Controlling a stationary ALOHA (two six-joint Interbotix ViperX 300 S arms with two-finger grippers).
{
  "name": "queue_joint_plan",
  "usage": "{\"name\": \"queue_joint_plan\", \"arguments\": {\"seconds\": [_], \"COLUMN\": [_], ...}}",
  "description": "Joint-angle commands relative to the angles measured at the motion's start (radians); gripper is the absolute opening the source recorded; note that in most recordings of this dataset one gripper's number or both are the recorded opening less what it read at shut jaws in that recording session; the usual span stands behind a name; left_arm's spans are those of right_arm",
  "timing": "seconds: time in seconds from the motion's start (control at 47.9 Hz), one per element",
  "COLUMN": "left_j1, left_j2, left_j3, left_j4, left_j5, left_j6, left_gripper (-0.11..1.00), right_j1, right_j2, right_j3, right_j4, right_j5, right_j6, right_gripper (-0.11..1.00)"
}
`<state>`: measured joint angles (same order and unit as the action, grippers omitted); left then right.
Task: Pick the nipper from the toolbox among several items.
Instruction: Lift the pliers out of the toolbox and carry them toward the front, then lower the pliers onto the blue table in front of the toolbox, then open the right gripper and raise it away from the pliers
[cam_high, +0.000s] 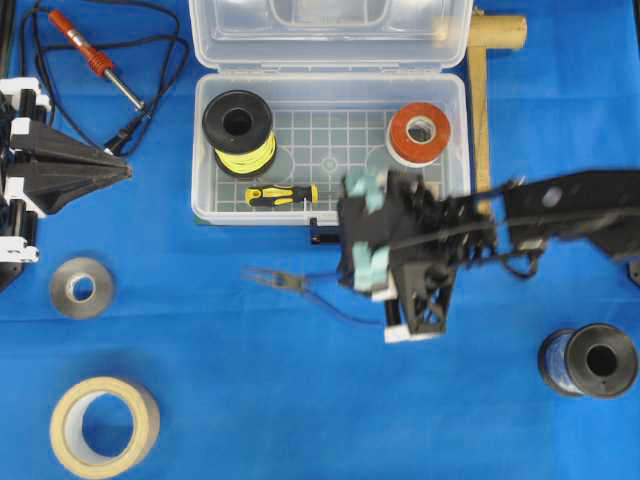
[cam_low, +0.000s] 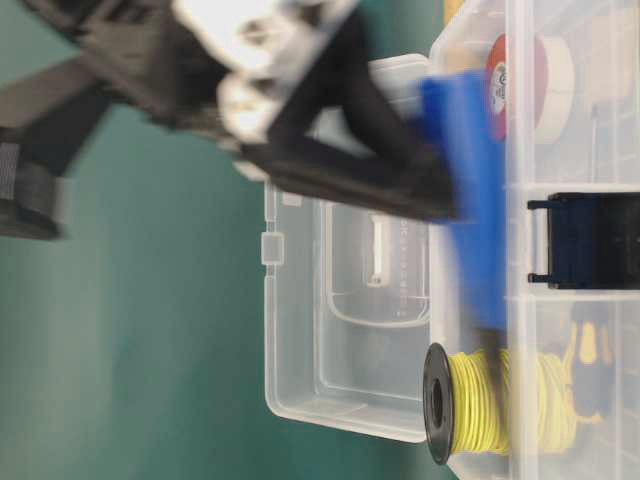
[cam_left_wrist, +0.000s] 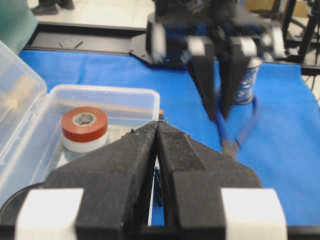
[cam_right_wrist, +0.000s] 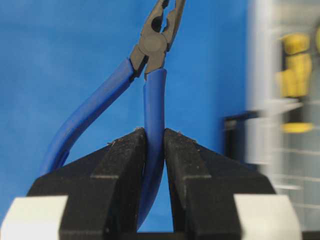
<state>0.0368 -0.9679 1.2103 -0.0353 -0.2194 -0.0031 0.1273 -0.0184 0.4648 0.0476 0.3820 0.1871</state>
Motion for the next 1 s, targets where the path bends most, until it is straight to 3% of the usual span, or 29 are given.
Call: {"name": "queue_joint_plan", "arguments": {"seconds": [0.0, 0.355, 0.626, 0.668, 0.793, 0.876, 0.918, 0.981], "left_j1": [0.002, 0.003, 0.002, 0.003, 0.003, 0.002, 0.002, 0.002], "left_j2": [0.005, 0.005, 0.005, 0.003, 0.005, 0.003, 0.002, 0.0], "left_j3": [-0.011, -0.005, -0.003, -0.003, -0.005, -0.003, -0.005, -0.005], "left_j4": [-0.002, -0.002, -0.002, -0.002, -0.002, -0.002, -0.002, -0.002], "left_j5": [-0.006, -0.006, 0.0, 0.002, 0.006, 0.006, 0.008, 0.011], "left_j6": [-0.002, -0.003, -0.005, -0.005, -0.009, -0.012, -0.012, -0.012], "left_gripper": [0.0, 0.0, 0.0, 0.0, 0.0, 0.0, 0.0, 0.0], "right_j1": [0.018, 0.043, 0.043, 0.043, 0.037, 0.029, 0.025, 0.018], "right_j2": [0.032, 0.218, 0.253, 0.252, 0.195, 0.115, 0.057, -0.017], "right_j3": [-0.005, -0.011, -0.017, -0.02, -0.026, -0.015, -0.003, 0.015], "right_j4": [0.005, 0.006, 0.006, 0.006, -0.014, -0.041, -0.061, -0.092], "right_j5": [-0.049, -0.094, -0.077, -0.064, -0.005, 0.015, 0.021, 0.025], "right_j6": [0.031, 0.133, 0.143, 0.143, 0.135, 0.137, 0.137, 0.138], "right_gripper": [0.13, 0.13, 0.14, 0.2, 0.59, 0.79, 0.84, 0.8]}}
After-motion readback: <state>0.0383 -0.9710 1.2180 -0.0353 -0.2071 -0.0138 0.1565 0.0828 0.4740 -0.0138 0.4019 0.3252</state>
